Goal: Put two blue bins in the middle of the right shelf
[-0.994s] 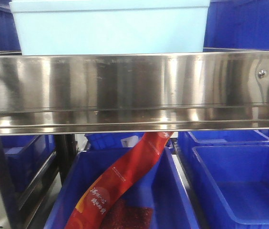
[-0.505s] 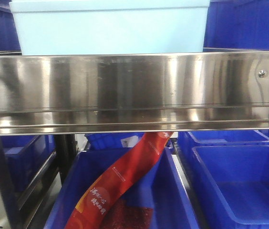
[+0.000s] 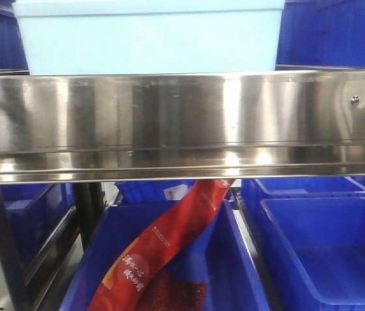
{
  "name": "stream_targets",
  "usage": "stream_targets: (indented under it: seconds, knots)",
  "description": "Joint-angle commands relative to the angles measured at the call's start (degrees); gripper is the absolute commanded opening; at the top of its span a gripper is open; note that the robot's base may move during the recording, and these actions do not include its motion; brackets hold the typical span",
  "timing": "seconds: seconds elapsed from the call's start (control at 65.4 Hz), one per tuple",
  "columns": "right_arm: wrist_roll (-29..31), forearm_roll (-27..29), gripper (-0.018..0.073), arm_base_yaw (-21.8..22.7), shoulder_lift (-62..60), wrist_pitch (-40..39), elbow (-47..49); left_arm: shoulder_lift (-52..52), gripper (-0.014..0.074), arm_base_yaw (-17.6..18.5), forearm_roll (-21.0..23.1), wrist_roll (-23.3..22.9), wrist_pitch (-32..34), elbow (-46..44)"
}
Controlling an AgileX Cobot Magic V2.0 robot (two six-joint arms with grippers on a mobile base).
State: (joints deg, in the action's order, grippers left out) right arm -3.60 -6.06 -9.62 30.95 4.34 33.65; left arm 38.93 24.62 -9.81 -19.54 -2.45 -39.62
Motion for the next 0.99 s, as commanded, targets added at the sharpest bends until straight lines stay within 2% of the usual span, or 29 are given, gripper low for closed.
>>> stream_targets:
  seconds: [0.0,0.168,0.459,0.581,0.734,0.979]
  knots:
    - [0.68,0.99,-0.0162,3.19,-3.12,-1.68,-3.28,-0.32,-0.0111,0.42,0.13,0.21,0.92,0.08]
    - [6.36,5.43,-0.0162,9.05,-9.38,-1.68,-10.2,-0.32,-0.0111,0.42,0.13,0.21,0.92,0.08]
    - [6.36,6.06,-0.0162,14.7,-20.12,-1.58,-21.38,-0.32,-0.0111,0.42,0.13,0.21,0.92,0.08]
    - [6.03,6.06,-0.0162,15.52,-23.47,-1.46,-24.82,-0.32,-0.0111,0.42,0.13,0.21,0.92,0.08]
    - [2.09,6.06,-0.0162,16.78,-28.72,-1.46,-29.29,-0.32,-0.0111,0.42,0.13,0.21,0.92,0.08]
    - [2.09,6.06,-0.0162,17.32,-30.95,-1.83,-33.65,-0.3,-0.0111,0.42,0.13,0.21,1.56,0.08]
